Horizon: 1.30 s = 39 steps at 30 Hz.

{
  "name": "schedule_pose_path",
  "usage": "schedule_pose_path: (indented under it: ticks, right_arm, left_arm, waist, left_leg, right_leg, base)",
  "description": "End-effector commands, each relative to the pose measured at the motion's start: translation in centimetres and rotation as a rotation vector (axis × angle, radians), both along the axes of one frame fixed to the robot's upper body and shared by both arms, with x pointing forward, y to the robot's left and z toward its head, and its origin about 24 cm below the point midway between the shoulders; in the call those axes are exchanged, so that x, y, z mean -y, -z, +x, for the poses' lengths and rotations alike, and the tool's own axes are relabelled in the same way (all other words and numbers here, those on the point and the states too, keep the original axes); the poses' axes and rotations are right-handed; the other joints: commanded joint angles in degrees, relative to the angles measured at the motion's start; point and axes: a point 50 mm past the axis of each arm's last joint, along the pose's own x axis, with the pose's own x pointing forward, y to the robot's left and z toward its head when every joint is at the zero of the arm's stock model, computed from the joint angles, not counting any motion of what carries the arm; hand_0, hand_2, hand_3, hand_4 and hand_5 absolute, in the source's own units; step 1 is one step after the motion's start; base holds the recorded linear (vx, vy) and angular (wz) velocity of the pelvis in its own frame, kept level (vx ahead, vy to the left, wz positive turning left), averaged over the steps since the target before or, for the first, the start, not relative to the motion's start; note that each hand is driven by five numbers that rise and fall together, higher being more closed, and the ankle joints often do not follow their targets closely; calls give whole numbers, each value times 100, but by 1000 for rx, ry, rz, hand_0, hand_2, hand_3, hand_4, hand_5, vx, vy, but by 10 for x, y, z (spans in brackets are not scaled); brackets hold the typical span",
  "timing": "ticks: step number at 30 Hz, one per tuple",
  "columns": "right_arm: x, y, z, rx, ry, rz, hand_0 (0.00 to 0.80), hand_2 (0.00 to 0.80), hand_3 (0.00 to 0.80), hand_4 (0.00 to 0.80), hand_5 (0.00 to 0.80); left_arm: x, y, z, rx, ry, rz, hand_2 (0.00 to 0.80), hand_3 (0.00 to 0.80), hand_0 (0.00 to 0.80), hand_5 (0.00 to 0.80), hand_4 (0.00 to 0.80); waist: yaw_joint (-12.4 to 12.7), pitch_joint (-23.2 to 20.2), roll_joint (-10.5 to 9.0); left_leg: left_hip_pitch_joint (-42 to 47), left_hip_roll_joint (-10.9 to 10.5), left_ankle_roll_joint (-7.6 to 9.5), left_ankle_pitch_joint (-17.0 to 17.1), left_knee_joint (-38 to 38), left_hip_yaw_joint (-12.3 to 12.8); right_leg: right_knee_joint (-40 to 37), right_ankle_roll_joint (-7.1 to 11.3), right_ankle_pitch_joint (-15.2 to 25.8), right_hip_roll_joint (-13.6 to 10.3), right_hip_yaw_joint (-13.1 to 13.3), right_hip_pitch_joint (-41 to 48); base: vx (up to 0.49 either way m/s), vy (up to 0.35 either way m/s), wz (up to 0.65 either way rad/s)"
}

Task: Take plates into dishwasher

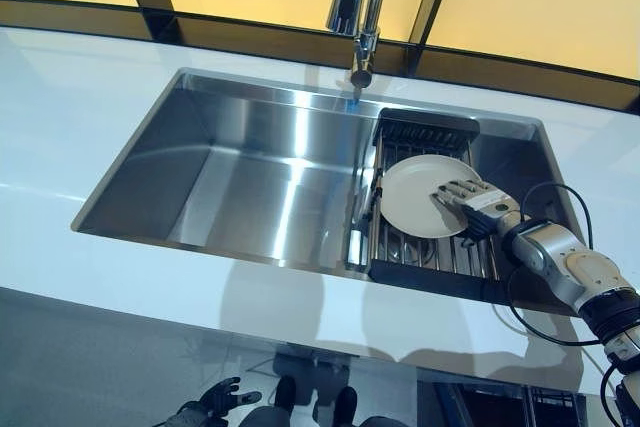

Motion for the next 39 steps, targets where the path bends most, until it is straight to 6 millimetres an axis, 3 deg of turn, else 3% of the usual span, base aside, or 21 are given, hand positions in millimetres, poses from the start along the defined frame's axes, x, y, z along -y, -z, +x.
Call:
schedule_pose_path:
  ticks: [1, 3, 4, 5, 7, 8, 12, 14, 26, 39]
  right_arm:
    - [-13, -32, 21, 130, -16, -18, 0, 0, 0, 0, 0]
    - [-14, -34, 22, 146, -10, -14, 0, 0, 0, 0, 0]
    - [-14, -34, 22, 150, -10, -11, 53, 53, 53, 53, 53]
    - [-14, -35, 22, 159, -8, -10, 229, 229, 229, 229, 229]
    - [-14, -35, 22, 168, -6, -7, 402, 402, 402, 402, 402]
    - [-14, -35, 22, 171, -6, -8, 408, 408, 408, 408, 408]
    - [-13, -35, 22, 193, 1, 1, 609, 609, 609, 609, 609]
    - [-13, -35, 22, 205, -1, 1, 781, 781, 781, 781, 781]
    - [-13, -43, 21, 296, -7, 53, 800, 800, 800, 800, 800]
    - [-2, -65, 17, 425, 43, 176, 800, 800, 800, 800, 800]
  left_arm:
    - [5, -3, 16, 38, 1, -11, 0, 0, 0, 0, 0]
    - [5, -4, 18, 41, 1, -11, 0, 0, 0, 0, 0]
    - [5, -4, 18, 42, 1, -11, 0, 0, 0, 0, 0]
    - [5, -4, 18, 43, 0, -11, 0, 0, 0, 0, 0]
    - [4, -4, 18, 43, -2, -11, 0, 0, 0, 0, 0]
    - [4, -4, 18, 43, -2, -12, 0, 0, 0, 0, 0]
    - [5, -3, 17, 42, 1, -12, 0, 0, 0, 0, 0]
    - [6, -4, 18, 45, 0, -13, 0, 0, 0, 0, 0]
    - [8, -2, 16, 41, -5, -20, 0, 0, 0, 0, 0]
    - [11, 1, 9, 28, -14, -31, 0, 0, 0, 0, 0]
  waist:
    - [147, 23, -88]
    - [153, 37, -88]
    - [153, 37, -87]
    - [150, 34, -85]
    - [146, 34, -81]
    - [146, 31, -80]
    - [146, 23, -74]
    - [143, 26, -72]
    - [112, -13, -43]
    - [53, -138, -8]
  left_leg:
    - [51, -50, 278, -544, 31, 215]
    - [40, -49, 278, -543, 33, 210]
    - [36, -49, 279, -541, 30, 211]
    - [31, -49, 278, -541, 27, 212]
    - [35, -51, 282, -541, 16, 210]
    - [40, -50, 283, -541, 11, 213]
    - [42, -49, 283, -549, 21, 216]
    - [37, -48, 284, -547, 20, 220]
    - [63, -55, 293, -554, 1, 225]
    - [149, -59, 288, -587, -16, 234]
  right_leg:
    - [548, 55, -586, 62, 213, -164]
    - [557, 54, -587, 62, 211, -178]
    - [562, 56, -587, 61, 209, -186]
    - [560, 58, -587, 60, 207, -191]
    - [560, 58, -590, 63, 211, -194]
    - [560, 58, -591, 64, 211, -193]
    - [560, 63, -589, 61, 218, -187]
    - [560, 63, -585, 61, 220, -193]
    - [529, 66, -578, 66, 247, -167]
    - [478, 67, -597, 72, 281, -76]
  base:
    - [0, 0, 0]
    - [0, 0, 0]
    - [0, 0, 0]
    - [0, 0, 0]
    - [0, 0, 0]
    - [0, 0, 0]
    - [0, 0, 0]
    - [0, 0, 0]
    - [-1, 3, 4]
    - [0, 0, 0]
